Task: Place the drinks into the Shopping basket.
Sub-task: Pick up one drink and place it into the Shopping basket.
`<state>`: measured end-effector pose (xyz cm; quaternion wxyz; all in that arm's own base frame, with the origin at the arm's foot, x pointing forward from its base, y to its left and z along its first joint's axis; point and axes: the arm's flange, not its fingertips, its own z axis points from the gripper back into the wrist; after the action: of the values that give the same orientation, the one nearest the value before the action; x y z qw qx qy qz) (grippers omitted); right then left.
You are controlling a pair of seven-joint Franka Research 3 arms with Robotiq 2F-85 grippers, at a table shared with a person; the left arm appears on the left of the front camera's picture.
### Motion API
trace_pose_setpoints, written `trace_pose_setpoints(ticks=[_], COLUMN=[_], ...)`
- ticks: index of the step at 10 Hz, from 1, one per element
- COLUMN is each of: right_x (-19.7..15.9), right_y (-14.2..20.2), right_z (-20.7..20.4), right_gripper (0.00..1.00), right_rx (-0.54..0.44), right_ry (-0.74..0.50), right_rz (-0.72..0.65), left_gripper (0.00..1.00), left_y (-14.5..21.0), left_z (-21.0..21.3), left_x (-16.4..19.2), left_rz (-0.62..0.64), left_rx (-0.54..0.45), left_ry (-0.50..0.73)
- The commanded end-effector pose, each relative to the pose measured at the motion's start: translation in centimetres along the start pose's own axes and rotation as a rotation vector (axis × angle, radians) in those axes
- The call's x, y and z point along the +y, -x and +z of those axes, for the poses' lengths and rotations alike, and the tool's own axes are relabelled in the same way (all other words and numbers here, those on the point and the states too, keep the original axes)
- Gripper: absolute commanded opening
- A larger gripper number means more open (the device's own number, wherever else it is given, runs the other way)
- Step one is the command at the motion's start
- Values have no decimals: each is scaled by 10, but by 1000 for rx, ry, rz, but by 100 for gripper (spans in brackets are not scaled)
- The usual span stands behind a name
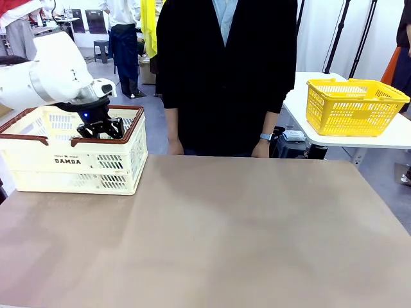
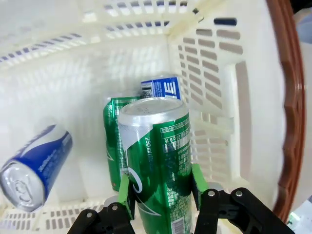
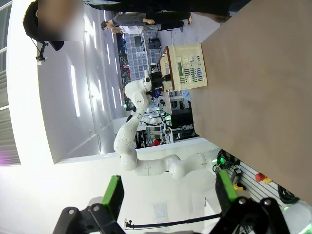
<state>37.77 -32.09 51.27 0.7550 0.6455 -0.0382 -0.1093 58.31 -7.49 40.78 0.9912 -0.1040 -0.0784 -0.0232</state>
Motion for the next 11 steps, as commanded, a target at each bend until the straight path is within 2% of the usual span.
trace_pose_setpoints(ticks=[1,4,5,6,11], right_x=[2,2,2,2,2], right_y=[1,1,1,1,1], right_z=[-2,-2,-2,-2,-2], right_gripper=[100,100,100,100,100], right_rx=[-3,-3,-3,-3,-3], right_ry=[11,11,11,11,11], right_rz=[-8,-8,-8,-8,-8], left_gripper=[0,0,45,100,100], left_y=[-10,-12,-13,-14,-15], left_z=[-3,-8,-9,-9,-2], left_x=[-2,0,1,0,3], left_rz=[17,15,16,17,24], left_rx=[27,22,19,20,3], left_ry=[-46,-22,-16,-10,1])
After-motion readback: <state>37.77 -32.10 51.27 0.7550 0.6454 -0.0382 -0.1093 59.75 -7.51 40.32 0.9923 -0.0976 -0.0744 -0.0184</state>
